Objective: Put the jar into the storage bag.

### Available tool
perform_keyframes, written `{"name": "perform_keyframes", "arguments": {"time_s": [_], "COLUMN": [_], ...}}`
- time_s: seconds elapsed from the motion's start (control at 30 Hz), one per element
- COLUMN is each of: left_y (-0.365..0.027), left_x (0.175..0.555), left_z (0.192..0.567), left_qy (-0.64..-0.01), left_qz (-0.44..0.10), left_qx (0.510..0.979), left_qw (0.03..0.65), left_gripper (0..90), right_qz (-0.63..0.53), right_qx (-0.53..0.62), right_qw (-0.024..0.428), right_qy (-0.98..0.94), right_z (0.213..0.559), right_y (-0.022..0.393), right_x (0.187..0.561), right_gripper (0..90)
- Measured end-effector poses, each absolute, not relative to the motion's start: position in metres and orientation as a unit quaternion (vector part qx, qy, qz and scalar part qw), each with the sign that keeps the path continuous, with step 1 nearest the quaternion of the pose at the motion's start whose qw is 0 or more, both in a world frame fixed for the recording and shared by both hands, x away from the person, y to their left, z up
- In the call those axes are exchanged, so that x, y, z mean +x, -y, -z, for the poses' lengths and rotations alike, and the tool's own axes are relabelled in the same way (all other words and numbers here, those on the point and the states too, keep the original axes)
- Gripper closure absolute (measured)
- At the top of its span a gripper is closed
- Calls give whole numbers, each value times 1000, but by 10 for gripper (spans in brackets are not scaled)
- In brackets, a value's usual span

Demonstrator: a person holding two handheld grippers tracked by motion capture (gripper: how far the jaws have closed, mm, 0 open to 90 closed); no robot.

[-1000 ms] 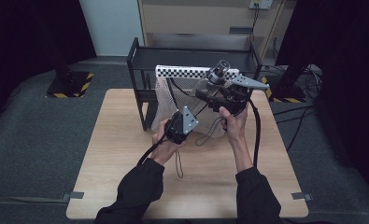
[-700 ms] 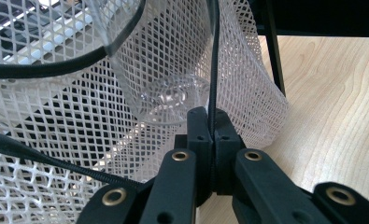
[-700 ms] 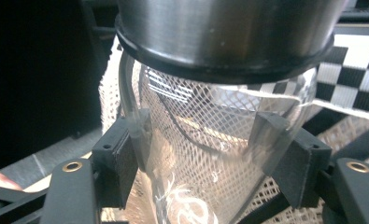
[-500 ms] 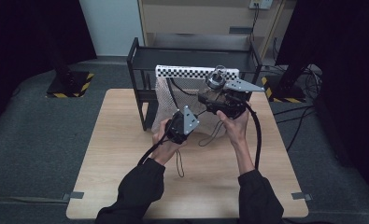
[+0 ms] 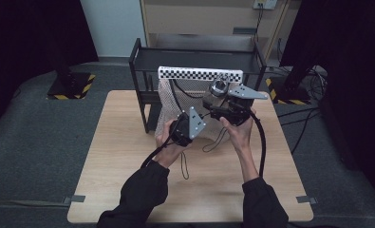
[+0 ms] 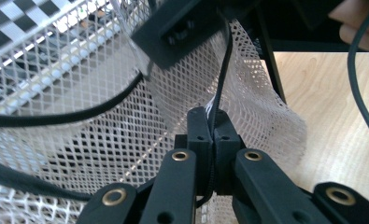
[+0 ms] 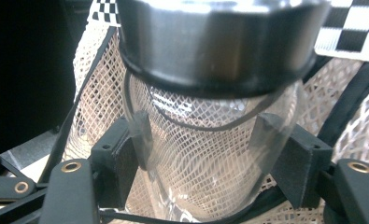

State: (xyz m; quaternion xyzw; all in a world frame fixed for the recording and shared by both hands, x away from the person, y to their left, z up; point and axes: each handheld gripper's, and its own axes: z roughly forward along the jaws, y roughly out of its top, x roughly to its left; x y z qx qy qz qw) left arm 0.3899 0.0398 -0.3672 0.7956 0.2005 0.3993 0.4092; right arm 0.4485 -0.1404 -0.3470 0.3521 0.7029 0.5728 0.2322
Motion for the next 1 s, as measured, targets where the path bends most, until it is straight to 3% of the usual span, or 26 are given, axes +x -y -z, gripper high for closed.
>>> {"name": "perform_keyframes", "arguments": {"time_s": [0.37, 0.5, 1.0], "left_y": [-36, -36, -37], "left_x": [388, 393, 396], "left_z": [366, 371, 381], "left_qy": [-194, -199, -214], "left_qz": [-419, -410, -394], "left_qx": [785, 799, 796], "left_qw": [413, 392, 407], "left_gripper": [883, 881, 868], "right_qz": [-558, -594, -614], "right_qx": [356, 364, 365], "right_qw": [229, 195, 214], "right_qy": [-714, -691, -667], "right_z": [356, 356, 348], "right_y": [131, 139, 149], "right_x": [453, 455, 449], "right_gripper": [301, 346, 300]}}
